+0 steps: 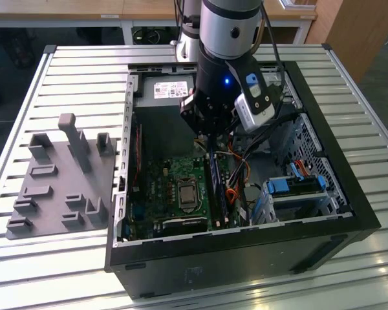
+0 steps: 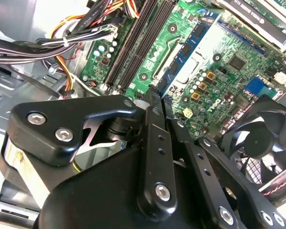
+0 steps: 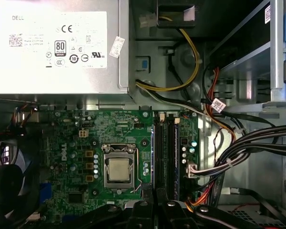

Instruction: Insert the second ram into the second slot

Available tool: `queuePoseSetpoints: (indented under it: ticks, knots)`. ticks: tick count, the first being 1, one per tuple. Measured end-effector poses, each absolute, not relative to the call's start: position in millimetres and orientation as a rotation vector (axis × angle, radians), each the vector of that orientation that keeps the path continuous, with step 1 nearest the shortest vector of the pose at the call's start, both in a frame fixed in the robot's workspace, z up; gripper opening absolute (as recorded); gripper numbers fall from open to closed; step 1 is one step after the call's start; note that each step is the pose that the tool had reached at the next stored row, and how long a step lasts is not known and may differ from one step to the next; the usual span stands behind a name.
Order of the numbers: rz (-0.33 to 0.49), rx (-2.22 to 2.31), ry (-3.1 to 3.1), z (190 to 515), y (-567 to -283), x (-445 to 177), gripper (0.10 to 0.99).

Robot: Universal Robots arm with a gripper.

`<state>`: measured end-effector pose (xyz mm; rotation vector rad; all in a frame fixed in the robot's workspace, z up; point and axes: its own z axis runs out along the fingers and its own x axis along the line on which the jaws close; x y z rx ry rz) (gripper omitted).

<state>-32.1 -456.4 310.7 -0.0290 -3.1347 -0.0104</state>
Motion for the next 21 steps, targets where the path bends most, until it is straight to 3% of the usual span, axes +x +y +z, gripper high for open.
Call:
queuePoseSetpoints:
  ticks: [21]
  knots:
    - [-0.01,-0.029,-3.135,302.0,-456.4,-32.1,0.137]
